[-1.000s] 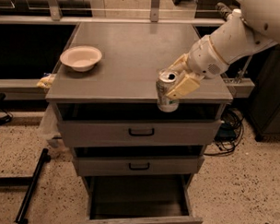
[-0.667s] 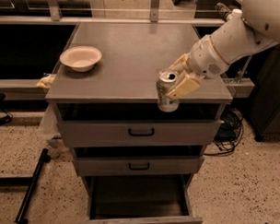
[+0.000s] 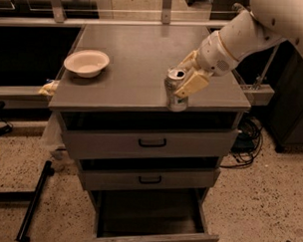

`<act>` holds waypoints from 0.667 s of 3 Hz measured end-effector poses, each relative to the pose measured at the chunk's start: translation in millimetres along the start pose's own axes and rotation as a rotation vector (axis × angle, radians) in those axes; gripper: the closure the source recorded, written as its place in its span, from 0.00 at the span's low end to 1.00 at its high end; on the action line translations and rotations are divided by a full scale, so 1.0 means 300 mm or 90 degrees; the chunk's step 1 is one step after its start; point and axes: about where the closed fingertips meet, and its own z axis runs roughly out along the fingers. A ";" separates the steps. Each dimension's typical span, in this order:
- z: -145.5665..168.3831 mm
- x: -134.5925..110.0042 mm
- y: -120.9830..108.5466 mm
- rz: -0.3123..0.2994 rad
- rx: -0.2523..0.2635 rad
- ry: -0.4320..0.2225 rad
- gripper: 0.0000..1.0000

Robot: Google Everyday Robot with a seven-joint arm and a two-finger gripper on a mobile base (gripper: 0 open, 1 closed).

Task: Pick 7up can from bottom drawer and place on counter

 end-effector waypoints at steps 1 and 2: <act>0.006 -0.013 -0.099 0.016 0.008 0.000 1.00; 0.015 -0.011 -0.179 0.040 0.016 -0.007 1.00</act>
Offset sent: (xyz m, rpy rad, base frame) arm 0.0836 -0.0051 0.0224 0.0466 0.0250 -0.1093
